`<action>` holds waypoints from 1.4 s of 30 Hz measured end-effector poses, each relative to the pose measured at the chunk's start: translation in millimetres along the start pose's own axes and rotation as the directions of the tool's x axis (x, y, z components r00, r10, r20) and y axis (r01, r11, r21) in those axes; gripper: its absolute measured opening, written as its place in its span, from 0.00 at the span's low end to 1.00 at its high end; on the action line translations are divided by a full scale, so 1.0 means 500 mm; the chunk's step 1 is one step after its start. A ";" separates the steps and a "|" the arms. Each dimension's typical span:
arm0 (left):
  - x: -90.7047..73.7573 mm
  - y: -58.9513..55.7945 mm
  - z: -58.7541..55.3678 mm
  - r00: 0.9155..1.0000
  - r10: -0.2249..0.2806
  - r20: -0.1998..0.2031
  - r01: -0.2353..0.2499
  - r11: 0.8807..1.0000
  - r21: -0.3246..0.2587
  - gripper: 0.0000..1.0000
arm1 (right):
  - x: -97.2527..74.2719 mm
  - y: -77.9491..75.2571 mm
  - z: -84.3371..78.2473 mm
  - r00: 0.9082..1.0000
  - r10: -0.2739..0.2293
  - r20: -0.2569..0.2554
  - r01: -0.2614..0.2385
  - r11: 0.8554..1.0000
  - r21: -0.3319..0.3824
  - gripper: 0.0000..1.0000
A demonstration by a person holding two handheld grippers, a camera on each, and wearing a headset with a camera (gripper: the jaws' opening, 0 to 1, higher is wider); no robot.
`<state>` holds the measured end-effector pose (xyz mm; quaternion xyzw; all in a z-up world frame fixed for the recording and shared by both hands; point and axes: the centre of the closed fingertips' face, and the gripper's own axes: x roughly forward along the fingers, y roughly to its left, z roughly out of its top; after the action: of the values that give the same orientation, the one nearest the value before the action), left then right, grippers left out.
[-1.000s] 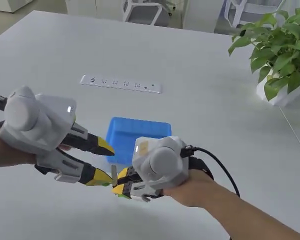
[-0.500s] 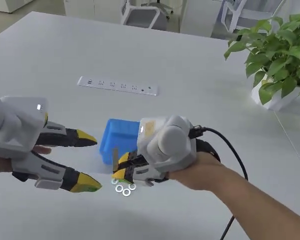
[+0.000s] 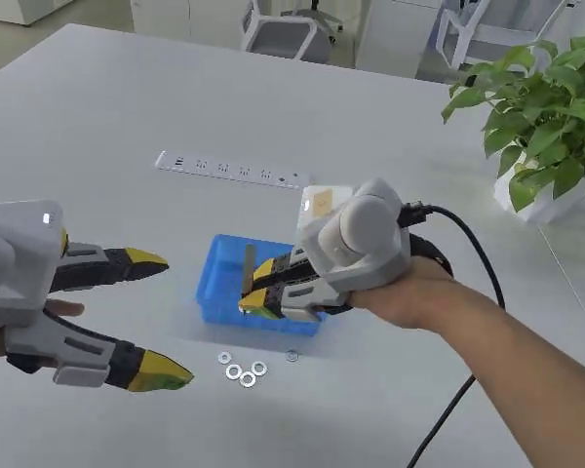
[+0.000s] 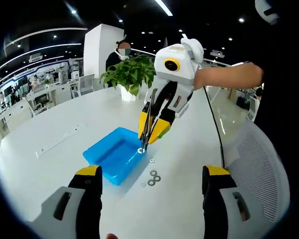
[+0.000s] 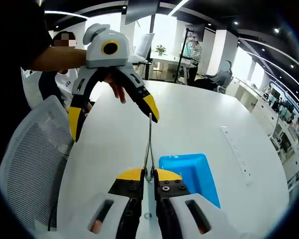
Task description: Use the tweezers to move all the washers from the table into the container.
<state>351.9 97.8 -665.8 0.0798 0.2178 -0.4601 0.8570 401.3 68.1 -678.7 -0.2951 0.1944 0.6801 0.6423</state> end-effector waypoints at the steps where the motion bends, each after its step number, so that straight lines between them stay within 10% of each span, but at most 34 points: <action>1: -0.001 0.001 0.000 1.000 0.007 0.005 -0.007 1.000 -0.006 0.90 | -0.002 -0.007 -0.003 1.000 -0.004 -0.001 0.004 1.000 0.000 0.08; 23: -0.003 0.010 -0.018 0.999 0.049 0.009 -0.048 0.999 -0.019 0.99 | 0.003 -0.117 -0.090 0.998 -0.061 -0.017 0.061 0.998 0.033 0.08; 42: 0.027 0.044 0.007 0.999 0.035 0.020 -0.035 0.999 0.001 0.99 | 0.050 -0.148 -0.166 0.999 -0.049 -0.016 0.050 0.996 0.068 0.09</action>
<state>377.4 98.9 -669.9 0.0797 0.2073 -0.4459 0.8671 487.2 41.1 -748.8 -0.2824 0.2150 0.6549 0.6672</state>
